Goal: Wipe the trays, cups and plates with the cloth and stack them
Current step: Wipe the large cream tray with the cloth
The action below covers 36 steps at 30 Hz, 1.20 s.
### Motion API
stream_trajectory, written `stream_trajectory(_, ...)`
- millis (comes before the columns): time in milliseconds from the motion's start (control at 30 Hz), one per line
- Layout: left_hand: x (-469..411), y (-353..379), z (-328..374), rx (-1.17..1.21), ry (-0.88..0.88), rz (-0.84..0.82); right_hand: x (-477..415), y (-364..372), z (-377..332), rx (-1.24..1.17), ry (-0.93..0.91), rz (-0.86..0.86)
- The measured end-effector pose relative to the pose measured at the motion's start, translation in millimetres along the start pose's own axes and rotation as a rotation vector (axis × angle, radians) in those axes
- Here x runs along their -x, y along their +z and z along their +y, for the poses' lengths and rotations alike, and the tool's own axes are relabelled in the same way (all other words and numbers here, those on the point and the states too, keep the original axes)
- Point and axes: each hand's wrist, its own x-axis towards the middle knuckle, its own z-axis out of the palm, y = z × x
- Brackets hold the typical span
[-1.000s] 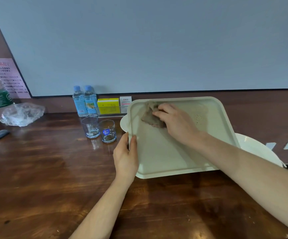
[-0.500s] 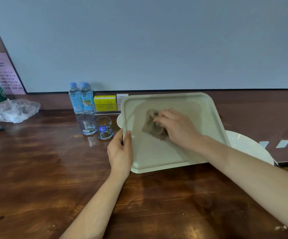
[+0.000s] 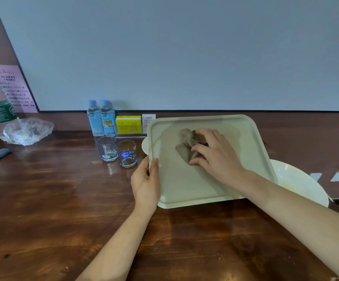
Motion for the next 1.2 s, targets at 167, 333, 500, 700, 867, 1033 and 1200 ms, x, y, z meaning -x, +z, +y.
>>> stream_trajectory(167, 4, 1, 3, -0.016, 0.005, 0.002, 1, 6, -8, 0.045, -0.152, 0.108)
stream_trajectory(333, 6, 3, 5, -0.021, 0.014, -0.013, -18, 2, -5, 0.009, 0.099, 0.064)
stream_trajectory(500, 2, 0, 0, -0.008, 0.001, 0.000, -25, 4, -11, 0.028, 0.183, -0.033)
stream_trajectory(700, 1, 0, -4, -0.033, -0.016, 0.016, 3, 1, -20, -0.075, -0.034, -0.108)
stream_trajectory(867, 4, 3, 3, -0.046, -0.001, 0.013, 3, -10, -1, -0.105, 0.143, -0.046)
stream_trajectory(1033, 4, 1, 0, -0.034, -0.006, 0.004, -2, -8, 6, -0.130, 0.318, -0.113)
stream_trajectory(1200, 5, 2, 1, -0.014, 0.012, -0.017, -17, -16, 10, -0.632, 0.555, -0.174)
